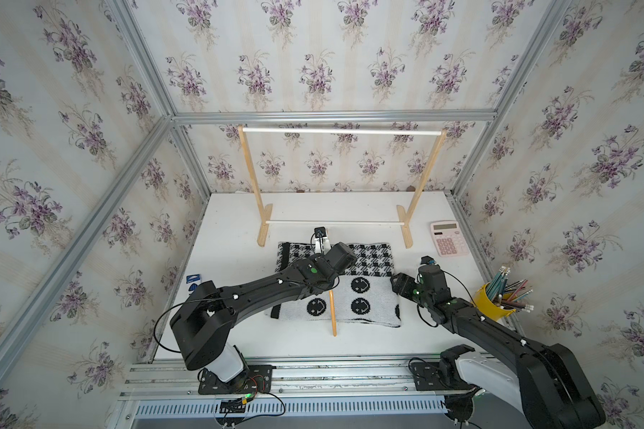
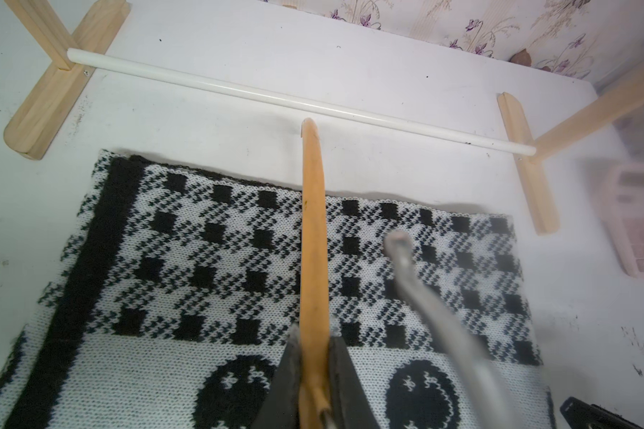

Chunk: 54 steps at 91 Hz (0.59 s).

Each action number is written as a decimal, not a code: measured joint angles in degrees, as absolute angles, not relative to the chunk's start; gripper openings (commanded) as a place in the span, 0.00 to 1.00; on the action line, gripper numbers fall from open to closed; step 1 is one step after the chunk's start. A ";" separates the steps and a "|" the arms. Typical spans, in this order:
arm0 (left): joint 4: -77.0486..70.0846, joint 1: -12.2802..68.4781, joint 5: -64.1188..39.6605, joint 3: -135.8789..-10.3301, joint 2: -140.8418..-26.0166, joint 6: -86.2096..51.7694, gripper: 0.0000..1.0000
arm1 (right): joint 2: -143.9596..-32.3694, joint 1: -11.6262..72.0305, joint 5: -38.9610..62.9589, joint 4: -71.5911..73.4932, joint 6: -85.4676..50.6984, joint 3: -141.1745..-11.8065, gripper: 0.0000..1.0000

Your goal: Hang the scarf on the hanger

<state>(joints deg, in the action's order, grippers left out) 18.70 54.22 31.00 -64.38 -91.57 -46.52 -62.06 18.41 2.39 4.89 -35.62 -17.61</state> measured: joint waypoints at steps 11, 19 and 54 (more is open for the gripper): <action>17.96 54.24 30.96 -65.47 -92.42 -45.78 0.00 | -63.09 18.41 2.44 5.76 -35.79 -17.39 0.82; 17.78 54.22 30.65 -65.93 -92.64 -44.99 0.00 | -63.79 18.41 2.52 6.15 -35.81 -17.32 0.81; 17.96 54.24 27.79 -68.03 -94.63 -42.92 0.00 | -64.90 18.44 2.92 7.88 -35.97 -17.23 0.82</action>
<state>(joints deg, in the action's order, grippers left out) 17.96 54.24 27.79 -68.03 -94.63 -42.92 -64.90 18.44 2.92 7.88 -35.97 -17.23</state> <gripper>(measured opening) 0.140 0.813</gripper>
